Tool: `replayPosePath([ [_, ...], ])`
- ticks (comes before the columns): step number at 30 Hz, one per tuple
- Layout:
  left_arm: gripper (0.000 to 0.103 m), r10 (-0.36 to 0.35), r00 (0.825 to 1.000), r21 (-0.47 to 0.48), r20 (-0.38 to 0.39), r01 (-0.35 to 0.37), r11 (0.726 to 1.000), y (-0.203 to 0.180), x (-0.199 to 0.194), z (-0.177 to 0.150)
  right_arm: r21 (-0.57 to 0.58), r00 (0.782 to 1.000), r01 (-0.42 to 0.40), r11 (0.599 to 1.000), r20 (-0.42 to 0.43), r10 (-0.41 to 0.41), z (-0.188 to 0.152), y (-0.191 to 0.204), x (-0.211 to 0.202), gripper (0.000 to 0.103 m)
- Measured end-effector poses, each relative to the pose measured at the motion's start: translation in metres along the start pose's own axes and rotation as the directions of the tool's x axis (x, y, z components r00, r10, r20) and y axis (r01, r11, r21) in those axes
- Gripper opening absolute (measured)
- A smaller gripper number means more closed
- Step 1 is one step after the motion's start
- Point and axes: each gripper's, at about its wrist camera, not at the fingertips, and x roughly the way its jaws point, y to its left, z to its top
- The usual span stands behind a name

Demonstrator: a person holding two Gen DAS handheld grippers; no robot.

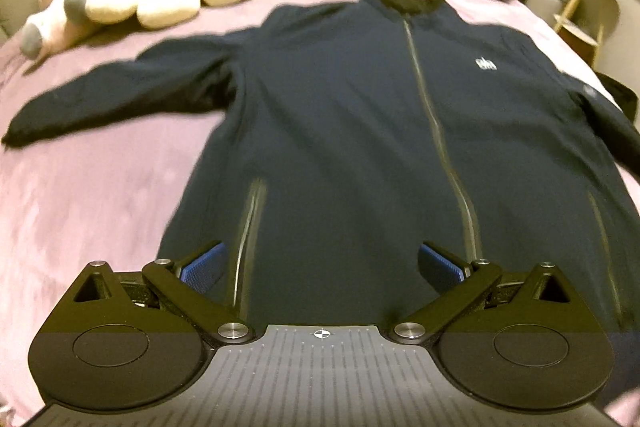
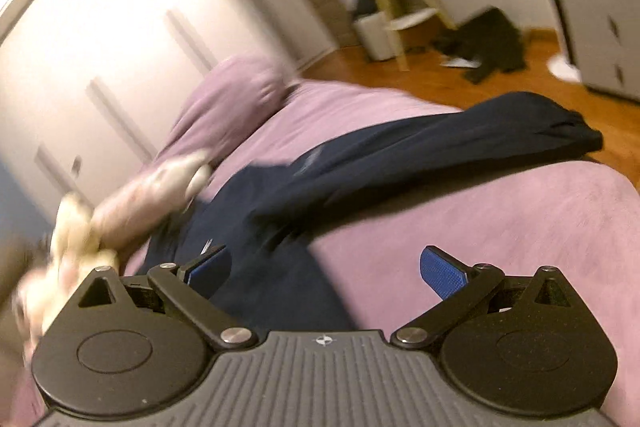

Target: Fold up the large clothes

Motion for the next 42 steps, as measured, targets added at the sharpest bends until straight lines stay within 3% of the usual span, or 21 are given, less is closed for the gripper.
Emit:
replayPosePath([
  [3, 0.103, 0.014, 0.999, 0.003, 0.032, -0.014, 1.0, -0.01, 0.028, 0.024, 0.161, 0.998, 0.056, 0.985, 0.027, -0.061, 0.022, -0.043, 0.026, 0.067],
  [5, 0.103, 0.016, 0.999, -0.003, 0.043, -0.016, 1.0, -0.017, 0.046, 0.037, 0.298, 0.995, 0.076, 0.952, 0.035, -0.091, 0.029, -0.072, 0.043, 0.053],
  [8, 0.103, 0.02, 0.999, -0.007, 0.043, -0.019, 1.0, -0.026, 0.07, 0.047, 0.468, 0.995, 0.067, 0.881, 0.036, -0.095, 0.033, -0.112, 0.064, 0.053],
  [12, 0.103, 0.045, 0.999, -0.01, -0.004, -0.045, 0.999, -0.032, 0.101, 0.05, 0.6, 0.995, 0.043, 0.799, 0.051, -0.091, 0.023, -0.146, 0.09, 0.053],
  [16, 0.103, 0.039, 0.999, -0.028, -0.033, -0.04, 0.999, -0.028, 0.116, 0.046, 0.618, 0.991, 0.032, 0.786, 0.081, -0.105, 0.027, -0.157, 0.111, 0.05],
  [17, 0.103, 0.031, 0.999, -0.029, -0.025, -0.032, 0.999, -0.027, 0.117, 0.045, 0.606, 0.99, 0.053, 0.793, 0.072, -0.121, 0.034, -0.155, 0.117, 0.036],
  [18, 0.103, 0.02, 0.999, -0.029, -0.028, -0.021, 0.999, -0.025, 0.118, 0.045, 0.572, 0.987, 0.091, 0.815, 0.055, -0.15, 0.039, -0.154, 0.122, 0.017],
  [19, 0.103, 0.001, 0.999, -0.039, -0.041, -0.002, 0.999, -0.021, 0.121, 0.046, 0.515, 0.981, 0.15, 0.844, 0.031, -0.193, 0.044, -0.149, 0.127, 0.014],
  [21, 0.103, -0.041, 0.998, -0.07, -0.055, 0.038, 0.997, -0.012, 0.124, 0.047, 0.403, 0.963, 0.237, 0.884, 0.023, -0.269, 0.057, -0.131, 0.129, 0.011],
  [23, 0.103, -0.078, 0.996, -0.075, -0.053, 0.074, 0.994, -0.006, 0.124, 0.047, 0.232, 0.939, 0.306, 0.924, 0.089, -0.333, 0.068, -0.09, 0.122, 0.01],
  [25, 0.103, -0.091, 0.994, -0.064, -0.061, 0.087, 0.994, -0.004, 0.121, 0.048, -0.021, 0.921, 0.349, 0.937, 0.19, -0.339, 0.069, -0.032, 0.116, 0.009],
  [26, 0.103, -0.093, 0.994, -0.068, -0.06, 0.089, 0.994, -0.003, 0.119, 0.05, -0.148, 0.925, 0.346, 0.926, 0.218, -0.311, 0.065, -0.003, 0.116, 0.009],
  [27, 0.103, -0.097, 0.994, -0.083, -0.052, 0.092, 0.992, 0.0, 0.115, 0.051, -0.318, 0.938, 0.322, 0.892, 0.234, -0.256, 0.054, 0.035, 0.118, 0.009],
  [29, 0.103, -0.113, 0.993, -0.142, -0.032, 0.107, 0.984, 0.009, 0.106, 0.056, -0.59, 0.967, 0.243, 0.77, 0.214, -0.141, 0.018, 0.098, 0.126, 0.009],
  [32, 0.103, -0.174, 0.985, -0.2, -0.003, 0.17, 0.965, 0.021, 0.095, 0.062, -0.832, 0.996, 0.089, 0.547, 0.085, -0.033, -0.055, 0.162, 0.147, 0.011],
  [34, 0.103, -0.201, 0.979, -0.198, 0.015, 0.2, 0.96, 0.023, 0.089, 0.067, -0.906, 0.999, 0.014, 0.424, -0.006, -0.047, -0.105, 0.181, 0.169, 0.016],
  [36, 0.103, -0.23, 0.973, -0.18, 0.031, 0.232, 0.956, 0.022, 0.085, 0.074, -0.946, 0.992, -0.034, 0.322, -0.072, -0.107, -0.142, 0.19, 0.192, 0.047],
  [37, 0.103, -0.246, 0.968, -0.172, 0.041, 0.249, 0.953, 0.02, 0.083, 0.077, -0.958, 0.983, -0.055, 0.282, -0.101, -0.153, -0.16, 0.187, 0.205, 0.053],
  [39, 0.103, -0.29, 0.955, -0.165, 0.058, 0.296, 0.941, 0.013, 0.083, 0.084, -0.968, 0.986, -0.027, 0.249, -0.068, -0.155, -0.172, 0.183, 0.206, 0.054],
  [40, 0.103, -0.321, 0.945, -0.168, 0.066, 0.328, 0.93, 0.009, 0.084, 0.089, -0.963, 0.986, -0.034, 0.269, -0.076, -0.148, -0.167, 0.182, 0.203, 0.055],
  [42, 0.103, -0.388, 0.918, -0.177, 0.077, 0.396, 0.901, -0.005, 0.09, 0.099, -0.926, 0.985, -0.079, 0.368, -0.13, -0.115, -0.15, 0.177, 0.187, 0.064],
])
